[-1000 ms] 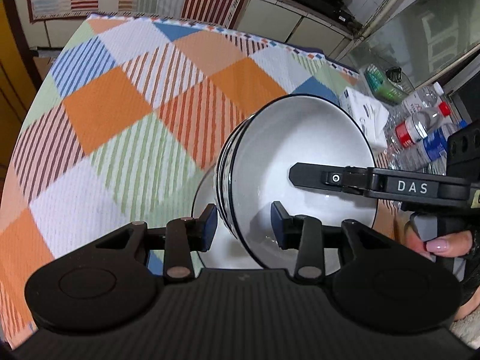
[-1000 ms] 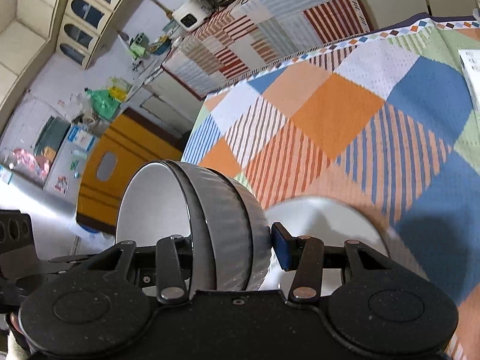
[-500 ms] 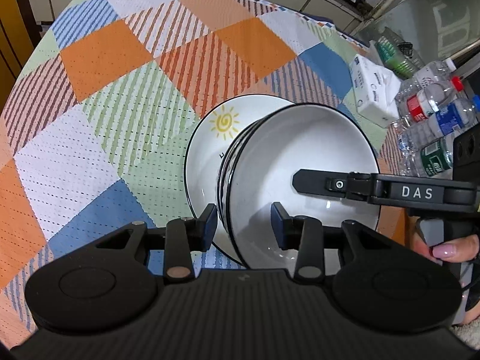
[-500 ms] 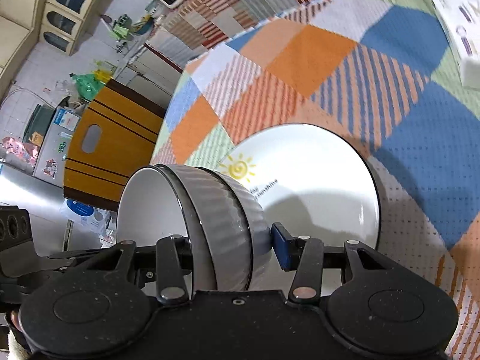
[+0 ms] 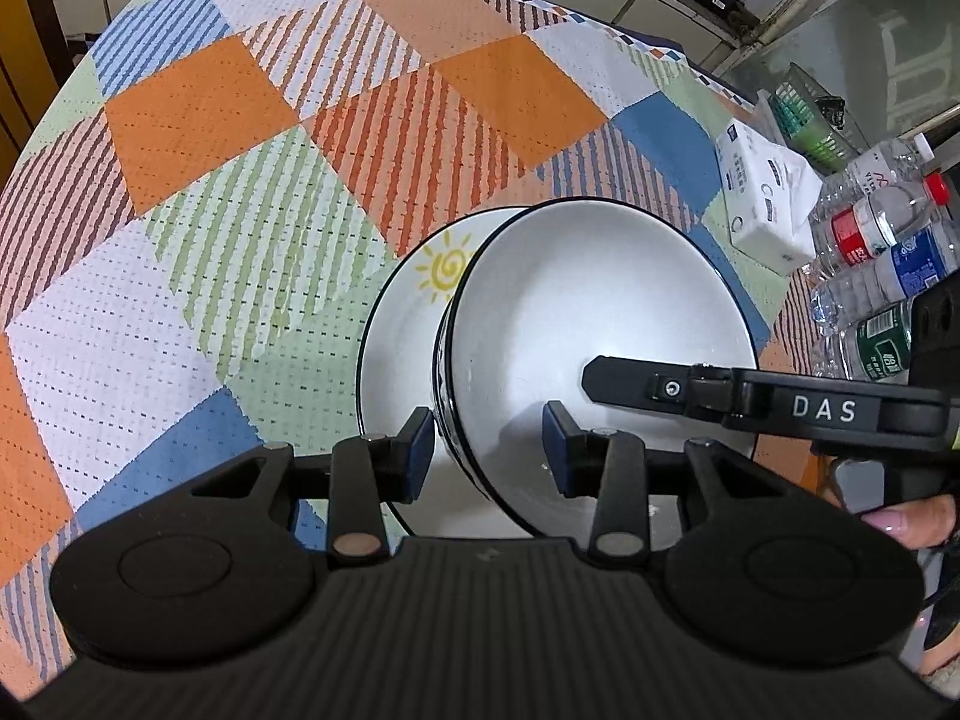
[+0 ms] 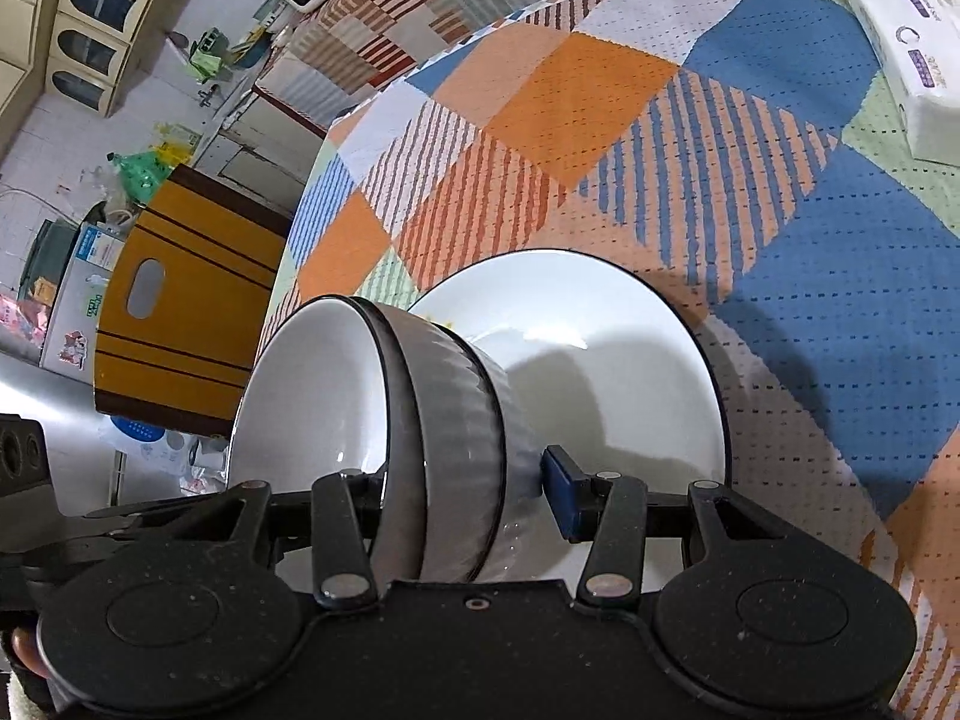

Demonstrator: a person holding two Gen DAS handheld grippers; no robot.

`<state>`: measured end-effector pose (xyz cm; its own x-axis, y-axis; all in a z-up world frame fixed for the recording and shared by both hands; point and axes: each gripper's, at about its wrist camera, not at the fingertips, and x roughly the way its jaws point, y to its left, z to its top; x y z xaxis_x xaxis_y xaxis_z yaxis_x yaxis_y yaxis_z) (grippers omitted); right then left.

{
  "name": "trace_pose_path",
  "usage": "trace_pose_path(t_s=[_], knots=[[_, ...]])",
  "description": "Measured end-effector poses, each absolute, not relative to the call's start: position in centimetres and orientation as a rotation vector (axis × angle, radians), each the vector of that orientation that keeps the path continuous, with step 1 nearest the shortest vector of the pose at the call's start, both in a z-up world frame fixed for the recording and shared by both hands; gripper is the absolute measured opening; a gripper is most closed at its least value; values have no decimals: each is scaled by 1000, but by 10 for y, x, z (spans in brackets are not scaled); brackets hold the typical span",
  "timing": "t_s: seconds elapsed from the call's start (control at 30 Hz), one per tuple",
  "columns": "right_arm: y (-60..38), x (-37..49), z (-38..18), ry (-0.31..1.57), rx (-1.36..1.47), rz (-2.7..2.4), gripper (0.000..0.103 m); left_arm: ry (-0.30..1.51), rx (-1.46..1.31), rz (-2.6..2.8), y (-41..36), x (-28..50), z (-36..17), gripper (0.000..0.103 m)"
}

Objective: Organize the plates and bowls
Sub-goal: 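Carry the bowl stack onto the sun plate and lower it, then open the right gripper and withdraw it from the bowls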

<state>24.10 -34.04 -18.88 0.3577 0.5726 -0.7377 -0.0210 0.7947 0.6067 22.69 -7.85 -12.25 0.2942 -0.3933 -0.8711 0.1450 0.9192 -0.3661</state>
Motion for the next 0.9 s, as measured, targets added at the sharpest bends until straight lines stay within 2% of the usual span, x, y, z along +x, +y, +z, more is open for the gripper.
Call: trace_pose_path(t_s=[0.3, 0.47, 0.57, 0.63, 0.7, 0.9], knots=[[-336, 237, -186, 1117, 509, 419, 55, 1143, -248, -366, -73, 216, -120, 37], [-332, 221, -169, 1038, 407, 428, 61, 1009, -227, -377, -64, 196, -93, 44], [-330, 203, -145, 941, 319, 445, 61, 909, -116, -373, -66, 177, -67, 50], [-328, 188, -127, 867, 259, 447, 64, 844, -27, -357, -69, 162, -51, 56], [-325, 172, -111, 797, 190, 428, 69, 798, 45, -352, -71, 148, -36, 59], [-308, 128, -71, 633, 5, 340, 73, 801, 82, -340, -60, 121, -11, 65]])
